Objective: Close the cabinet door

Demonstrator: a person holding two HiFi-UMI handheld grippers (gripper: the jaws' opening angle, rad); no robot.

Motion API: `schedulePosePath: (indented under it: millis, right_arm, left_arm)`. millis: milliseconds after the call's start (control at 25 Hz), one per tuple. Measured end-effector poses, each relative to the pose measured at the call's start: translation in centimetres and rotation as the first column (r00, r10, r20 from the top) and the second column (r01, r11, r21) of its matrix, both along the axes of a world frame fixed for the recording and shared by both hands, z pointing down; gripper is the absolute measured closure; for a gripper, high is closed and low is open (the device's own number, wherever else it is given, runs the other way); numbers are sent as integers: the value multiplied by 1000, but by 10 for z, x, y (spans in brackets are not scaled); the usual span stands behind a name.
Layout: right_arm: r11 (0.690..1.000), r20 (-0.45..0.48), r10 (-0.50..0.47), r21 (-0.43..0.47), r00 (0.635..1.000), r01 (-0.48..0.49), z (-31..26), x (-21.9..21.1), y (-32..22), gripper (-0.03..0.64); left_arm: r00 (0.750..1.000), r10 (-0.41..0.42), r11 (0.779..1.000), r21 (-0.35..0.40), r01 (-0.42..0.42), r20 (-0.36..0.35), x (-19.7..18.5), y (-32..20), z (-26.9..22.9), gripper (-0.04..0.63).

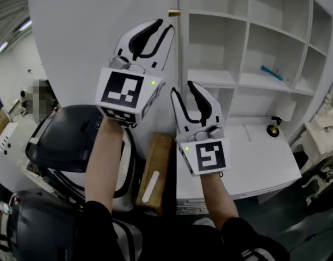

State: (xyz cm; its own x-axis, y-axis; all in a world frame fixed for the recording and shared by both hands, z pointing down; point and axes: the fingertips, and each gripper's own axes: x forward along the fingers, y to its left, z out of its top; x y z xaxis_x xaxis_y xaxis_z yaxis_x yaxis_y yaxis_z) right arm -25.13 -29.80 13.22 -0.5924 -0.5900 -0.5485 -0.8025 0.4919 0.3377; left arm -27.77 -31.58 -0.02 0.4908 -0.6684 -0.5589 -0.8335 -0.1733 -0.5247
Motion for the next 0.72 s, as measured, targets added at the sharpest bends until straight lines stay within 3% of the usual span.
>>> schedulePosePath:
  millis: [320,720]
  right_arm:
    - [999,34,40,19,999,-41,-4,4,-2,515]
    - [1000,38,18,-10,999,-17,-7,29,-17,515]
  left_arm:
    - [995,9,1000,9,-10,95,12,-5,-18,504]
    - [961,-83,994,85,62,262,40,-25,-23,502]
